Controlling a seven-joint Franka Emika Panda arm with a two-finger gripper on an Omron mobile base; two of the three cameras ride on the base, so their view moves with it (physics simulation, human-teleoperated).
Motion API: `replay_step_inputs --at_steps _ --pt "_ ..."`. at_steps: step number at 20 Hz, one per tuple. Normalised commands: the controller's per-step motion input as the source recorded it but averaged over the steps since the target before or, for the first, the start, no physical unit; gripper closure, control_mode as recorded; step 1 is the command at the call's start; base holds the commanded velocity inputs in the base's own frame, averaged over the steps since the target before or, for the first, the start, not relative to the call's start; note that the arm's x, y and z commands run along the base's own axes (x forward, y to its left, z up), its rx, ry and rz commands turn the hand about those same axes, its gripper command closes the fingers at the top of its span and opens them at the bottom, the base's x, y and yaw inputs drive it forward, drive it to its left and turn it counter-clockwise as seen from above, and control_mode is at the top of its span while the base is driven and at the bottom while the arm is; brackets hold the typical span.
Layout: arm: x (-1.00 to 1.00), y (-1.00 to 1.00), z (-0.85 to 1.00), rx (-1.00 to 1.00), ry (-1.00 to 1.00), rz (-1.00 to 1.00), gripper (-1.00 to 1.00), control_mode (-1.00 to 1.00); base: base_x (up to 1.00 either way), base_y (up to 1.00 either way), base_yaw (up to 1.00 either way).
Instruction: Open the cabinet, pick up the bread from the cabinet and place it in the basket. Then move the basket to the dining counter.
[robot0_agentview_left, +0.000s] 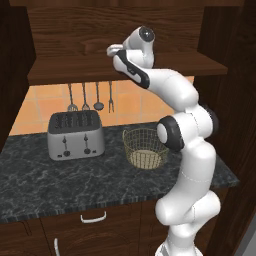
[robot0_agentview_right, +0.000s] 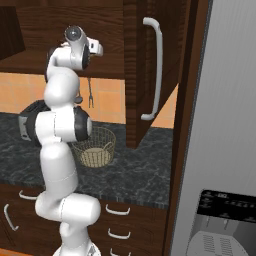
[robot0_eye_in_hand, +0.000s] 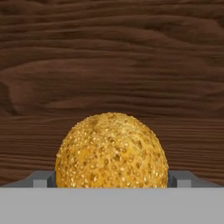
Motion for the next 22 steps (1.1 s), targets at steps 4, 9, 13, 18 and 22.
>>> replay_step_inputs --at_steps 4,9,13,18,22 --pt "-0.26 0.00 0.00 -0.01 0.00 -0.05 1.00 -1.00 0.00 0.00 0.00" --pt "-0.68 0.00 0.00 0.00 -0.23 -0.02 1.00 -1.00 0.00 0.00 0.00" --pt "-0.72 0.00 0.00 0.00 -0.29 -0.03 1.00 -1.00 0.00 0.00 0.00" --pt "-0.94 -0.06 0.07 0.00 -0.05 -0.08 1.00 -1.00 0.00 0.00 0.00" --pt "-1.00 -0.34 0.33 0.00 0.01 -0.07 1.00 -1.00 0.00 0.00 0.00"
